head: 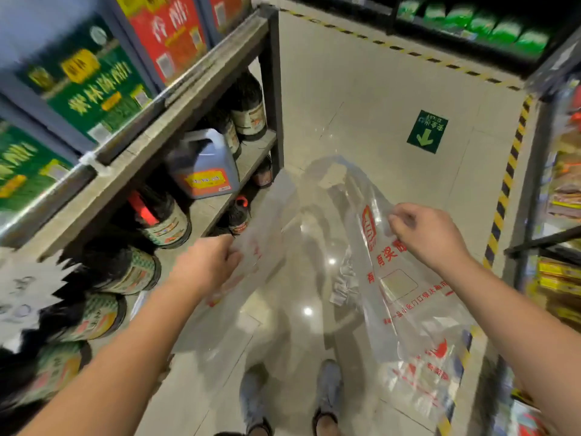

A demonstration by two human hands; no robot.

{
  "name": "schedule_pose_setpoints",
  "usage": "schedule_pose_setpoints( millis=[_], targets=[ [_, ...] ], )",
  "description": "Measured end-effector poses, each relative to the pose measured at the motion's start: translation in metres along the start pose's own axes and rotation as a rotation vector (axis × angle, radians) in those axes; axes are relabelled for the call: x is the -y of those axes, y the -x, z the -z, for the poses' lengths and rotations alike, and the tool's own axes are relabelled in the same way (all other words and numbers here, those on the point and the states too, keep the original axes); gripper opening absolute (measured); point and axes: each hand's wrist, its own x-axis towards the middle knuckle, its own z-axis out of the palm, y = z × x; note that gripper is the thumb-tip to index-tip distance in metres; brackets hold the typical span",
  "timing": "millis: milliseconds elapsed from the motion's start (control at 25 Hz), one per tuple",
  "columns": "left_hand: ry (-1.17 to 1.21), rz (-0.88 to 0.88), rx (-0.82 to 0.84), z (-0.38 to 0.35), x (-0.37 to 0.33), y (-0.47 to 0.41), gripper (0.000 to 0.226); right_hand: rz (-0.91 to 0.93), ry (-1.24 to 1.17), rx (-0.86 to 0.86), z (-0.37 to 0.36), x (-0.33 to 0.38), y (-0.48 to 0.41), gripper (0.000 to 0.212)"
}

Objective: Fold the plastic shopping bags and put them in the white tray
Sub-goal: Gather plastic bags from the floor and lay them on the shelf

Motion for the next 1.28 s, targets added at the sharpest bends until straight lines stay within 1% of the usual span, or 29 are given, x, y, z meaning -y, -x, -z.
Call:
schedule_pose_setpoints(
  millis=[120, 240, 320, 400, 520, 600, 760, 880, 1000, 1160, 1280],
  targets=[
    [-0.056, -0.069, -0.078, 0.086, -0.024, 0.061, 0.023, 0.041, 0.090, 0.006, 0.085, 0.048, 0.053, 0.016],
    [-0.100, -0.128, -0.167, 0.128, -0.031, 0.102, 0.020, 0.071, 0.114, -0.032, 0.128, 0.076, 0.094, 0.019],
    [-0.114, -0.151, -0.210, 0.142, -0.026, 0.119, 0.016, 0.091, 0.121, -0.051, 0.140, 0.088, 0.115, 0.019],
    [-0.116, -0.155, -0.218, 0.152, -0.021, 0.129, 0.011, 0.102, 0.122, -0.061, 0.149, 0.095, 0.126, 0.020],
    [-0.126, -0.157, -0.220, 0.156, -0.015, 0.139, 0.017, 0.131, 0.155, -0.040, 0.154, 0.104, 0.132, 0.017],
    [-0.143, -0.132, -0.222, 0.154, -0.009, 0.147, 0.017, 0.167, 0.185, -0.020, 0.156, 0.114, 0.132, 0.014],
    [-0.147, 0.009, -0.216, 0.144, 0.003, 0.178, 0.020, 0.306, 0.247, 0.036, 0.152, 0.126, 0.122, 0.014],
    [-0.147, 0.146, -0.239, 0.137, 0.007, 0.212, 0.017, 0.437, 0.274, 0.128, 0.142, 0.138, 0.113, 0.014],
    [-0.122, 0.316, -0.261, 0.120, 0.010, 0.261, 0.018, 0.652, 0.298, 0.231, 0.131, 0.161, 0.112, 0.018],
    [-0.037, 0.577, -0.296, 0.093, 0.019, 0.344, 0.021, 0.929, 0.253, 0.372, 0.115, 0.199, 0.142, 0.010],
    [0.017, 0.760, -0.315, 0.069, 0.033, 0.419, 0.020, 1.119, 0.278, 0.425, 0.100, 0.237, 0.180, 0.019]
  ],
)
